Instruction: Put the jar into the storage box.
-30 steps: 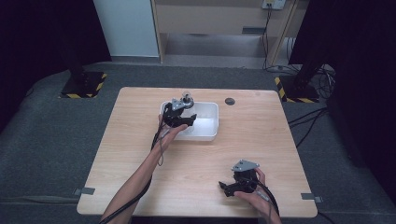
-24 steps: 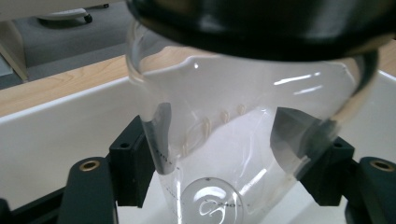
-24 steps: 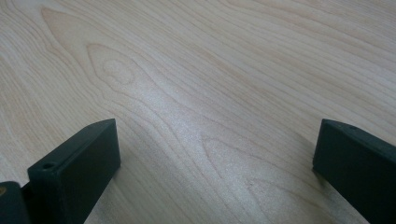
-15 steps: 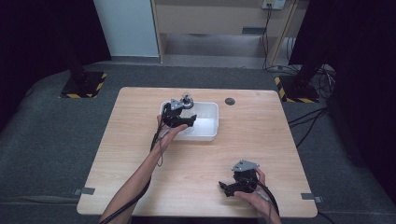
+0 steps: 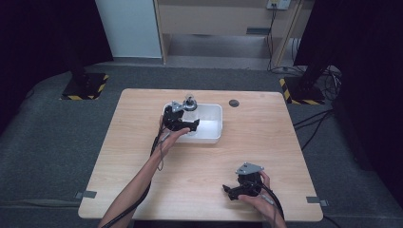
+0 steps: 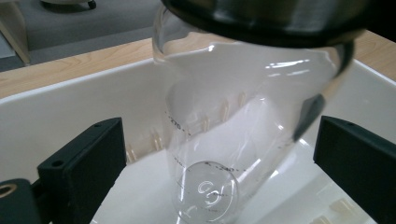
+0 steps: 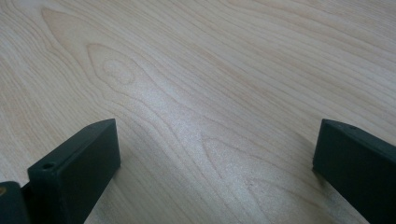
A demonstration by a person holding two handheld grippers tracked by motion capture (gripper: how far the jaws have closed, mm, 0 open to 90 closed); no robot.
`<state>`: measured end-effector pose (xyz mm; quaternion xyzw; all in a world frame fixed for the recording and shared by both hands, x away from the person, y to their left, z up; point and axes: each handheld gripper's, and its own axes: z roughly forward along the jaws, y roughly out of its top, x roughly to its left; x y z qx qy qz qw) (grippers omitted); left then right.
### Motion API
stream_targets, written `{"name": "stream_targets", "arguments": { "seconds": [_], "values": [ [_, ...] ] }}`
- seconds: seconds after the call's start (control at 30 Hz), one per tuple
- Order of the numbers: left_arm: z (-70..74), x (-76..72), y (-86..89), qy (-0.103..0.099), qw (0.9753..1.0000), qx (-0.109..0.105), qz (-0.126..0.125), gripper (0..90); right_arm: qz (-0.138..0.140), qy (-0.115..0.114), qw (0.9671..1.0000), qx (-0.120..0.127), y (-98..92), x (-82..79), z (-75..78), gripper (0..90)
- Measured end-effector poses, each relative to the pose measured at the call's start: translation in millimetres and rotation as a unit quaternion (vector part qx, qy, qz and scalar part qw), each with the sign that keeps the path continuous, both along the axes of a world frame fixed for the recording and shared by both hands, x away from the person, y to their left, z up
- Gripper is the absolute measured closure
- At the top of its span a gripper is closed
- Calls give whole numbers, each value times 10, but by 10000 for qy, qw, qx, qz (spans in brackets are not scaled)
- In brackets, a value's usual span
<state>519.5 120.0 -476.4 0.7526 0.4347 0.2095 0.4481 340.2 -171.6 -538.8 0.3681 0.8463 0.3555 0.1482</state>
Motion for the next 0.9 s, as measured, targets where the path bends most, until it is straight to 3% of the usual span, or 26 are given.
{"name": "stream_targets", "arguments": {
  "seconds": [0.9],
  "values": [
    [60, -313, 67, 109, 9995, -61, -295, 13, -1, 2, 10000, 2, 0, 0, 0, 7]
  ]
}}
